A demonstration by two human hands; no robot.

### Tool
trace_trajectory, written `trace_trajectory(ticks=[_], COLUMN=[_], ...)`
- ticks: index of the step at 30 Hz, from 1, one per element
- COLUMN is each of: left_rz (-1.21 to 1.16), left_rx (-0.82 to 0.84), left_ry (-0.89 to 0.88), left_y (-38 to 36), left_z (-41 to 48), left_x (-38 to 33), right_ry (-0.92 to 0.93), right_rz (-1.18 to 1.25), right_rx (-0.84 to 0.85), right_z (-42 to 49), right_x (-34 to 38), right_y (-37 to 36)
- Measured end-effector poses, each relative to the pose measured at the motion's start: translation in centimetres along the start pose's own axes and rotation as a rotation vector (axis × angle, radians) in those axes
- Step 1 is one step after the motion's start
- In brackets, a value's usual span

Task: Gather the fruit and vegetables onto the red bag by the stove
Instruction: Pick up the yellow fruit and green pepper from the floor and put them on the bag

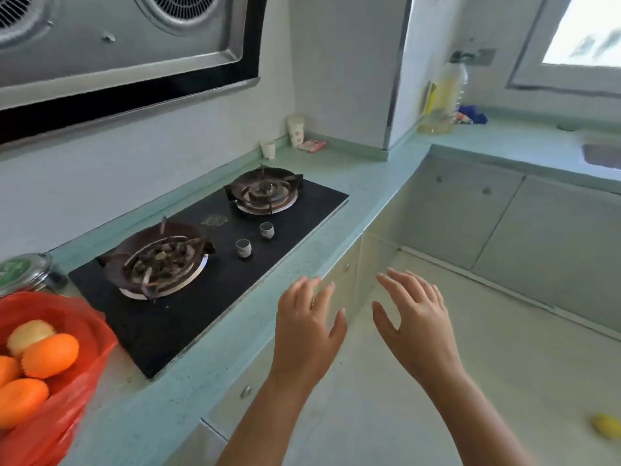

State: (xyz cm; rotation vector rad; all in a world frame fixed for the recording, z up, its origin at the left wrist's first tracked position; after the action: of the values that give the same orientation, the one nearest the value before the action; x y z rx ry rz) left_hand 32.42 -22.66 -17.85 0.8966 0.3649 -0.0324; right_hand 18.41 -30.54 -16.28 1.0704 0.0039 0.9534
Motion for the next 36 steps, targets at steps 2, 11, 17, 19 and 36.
trace_trajectory(ticks=[2,11,17,19,36], left_rz=[-0.033,-0.136,-0.22,-0.264,-0.507], left_rx=[0.016,0.102,0.152,0.175,0.35], left_ry=[-0.038,-0.226,-0.335,-0.365,-0.603], left_y=[-1.0,-5.6,-8.8,-9.9,-24.9], left_z=[0.1,0.4,0.7,0.8,10.3], left_x=[-2.4,-11.9,-16.7,-18.1,-29.8], right_ry=[-0.035,-0.228,-0.364,-0.402,-0.721], right_rz=[-0.021,-0.145,-0.215,-0.232,-0.437], right_rx=[-0.017,-0.168,-0.245,-0.268,-0.348], right_z=[-1.1,-5.6,-8.4,-9.1,-5.6], right_x=[-1.9,-9.3,-13.4,-14.6,-28.5], right_y=[1.7,8.7,11.8,12.8,16.8])
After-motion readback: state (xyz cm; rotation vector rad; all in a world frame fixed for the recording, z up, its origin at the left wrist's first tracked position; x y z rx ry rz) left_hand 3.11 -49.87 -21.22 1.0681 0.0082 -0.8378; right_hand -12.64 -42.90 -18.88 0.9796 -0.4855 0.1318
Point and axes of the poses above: each hand's wrist, its own z-axis towards the middle knuckle, its own y-axis out of the back of the hand, x = y × z, the point moved 2 cm from there along z, towards the middle knuckle, and after that the axes turned 2 degrees about -y, right-handed, at the moved point
